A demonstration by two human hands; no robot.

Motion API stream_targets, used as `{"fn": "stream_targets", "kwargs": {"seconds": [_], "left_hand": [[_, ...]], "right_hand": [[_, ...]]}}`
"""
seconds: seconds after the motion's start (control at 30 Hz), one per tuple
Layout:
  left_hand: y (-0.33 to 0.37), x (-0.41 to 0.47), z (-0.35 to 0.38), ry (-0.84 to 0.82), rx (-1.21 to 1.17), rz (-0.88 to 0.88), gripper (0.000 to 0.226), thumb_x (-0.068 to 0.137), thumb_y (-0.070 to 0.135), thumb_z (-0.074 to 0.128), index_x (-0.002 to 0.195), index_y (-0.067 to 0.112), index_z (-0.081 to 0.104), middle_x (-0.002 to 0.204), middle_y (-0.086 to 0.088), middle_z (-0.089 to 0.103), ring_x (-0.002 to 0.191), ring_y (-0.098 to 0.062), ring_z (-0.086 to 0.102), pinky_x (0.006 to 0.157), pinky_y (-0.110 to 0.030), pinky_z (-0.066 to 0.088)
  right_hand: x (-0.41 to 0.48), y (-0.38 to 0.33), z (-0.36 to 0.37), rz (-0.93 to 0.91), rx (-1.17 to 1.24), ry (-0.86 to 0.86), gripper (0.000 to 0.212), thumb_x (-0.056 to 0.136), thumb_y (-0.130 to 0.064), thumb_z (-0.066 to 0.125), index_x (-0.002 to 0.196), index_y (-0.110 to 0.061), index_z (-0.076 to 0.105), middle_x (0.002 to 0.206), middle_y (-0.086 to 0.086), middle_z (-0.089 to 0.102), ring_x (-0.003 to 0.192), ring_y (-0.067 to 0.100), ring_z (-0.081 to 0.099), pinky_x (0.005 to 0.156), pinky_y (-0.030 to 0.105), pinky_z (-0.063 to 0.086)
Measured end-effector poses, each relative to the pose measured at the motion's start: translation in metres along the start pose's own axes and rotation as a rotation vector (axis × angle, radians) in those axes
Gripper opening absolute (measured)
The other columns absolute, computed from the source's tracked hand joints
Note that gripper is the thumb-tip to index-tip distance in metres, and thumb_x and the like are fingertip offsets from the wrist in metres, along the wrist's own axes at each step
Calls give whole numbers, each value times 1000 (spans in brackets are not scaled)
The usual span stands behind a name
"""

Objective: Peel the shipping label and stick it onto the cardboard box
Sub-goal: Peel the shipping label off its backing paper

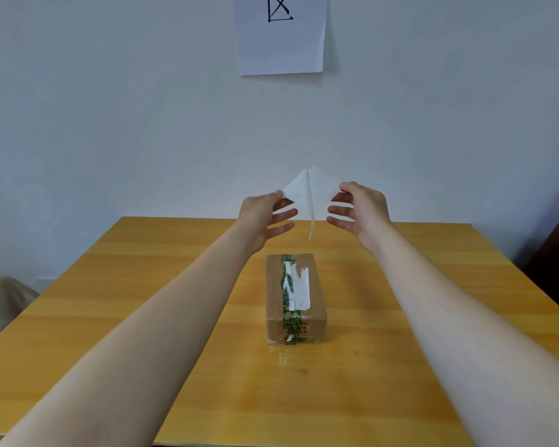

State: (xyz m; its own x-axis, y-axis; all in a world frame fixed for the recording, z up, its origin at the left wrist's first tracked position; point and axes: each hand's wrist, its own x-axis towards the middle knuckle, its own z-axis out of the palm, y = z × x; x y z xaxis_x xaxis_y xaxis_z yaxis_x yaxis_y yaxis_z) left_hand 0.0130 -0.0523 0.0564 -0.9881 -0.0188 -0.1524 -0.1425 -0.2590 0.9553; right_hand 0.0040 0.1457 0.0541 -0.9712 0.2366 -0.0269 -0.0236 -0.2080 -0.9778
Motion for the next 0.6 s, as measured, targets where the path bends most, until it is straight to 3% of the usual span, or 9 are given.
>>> {"fn": "stream_targets", "kwargs": {"seconds": [0.3,0.6], "left_hand": [[-2,4,-5,13,-22,-7,24,108,19,57,122,4,69,119,-9,79,101,-27,80,81,-43,66],[0,6,-11,16,-169,-61,15,108,16,55,114,7,66,104,-3,83,97,-27,81,90,-45,64]], "right_hand": [[3,-1,-6,25,45,25,14,98,-20,65,100,-8,73,85,7,73,76,27,73,70,42,65],[4,4,-11,38,82,43,11,99,-19,67,98,-9,70,87,9,73,72,28,70,68,42,64]]}}
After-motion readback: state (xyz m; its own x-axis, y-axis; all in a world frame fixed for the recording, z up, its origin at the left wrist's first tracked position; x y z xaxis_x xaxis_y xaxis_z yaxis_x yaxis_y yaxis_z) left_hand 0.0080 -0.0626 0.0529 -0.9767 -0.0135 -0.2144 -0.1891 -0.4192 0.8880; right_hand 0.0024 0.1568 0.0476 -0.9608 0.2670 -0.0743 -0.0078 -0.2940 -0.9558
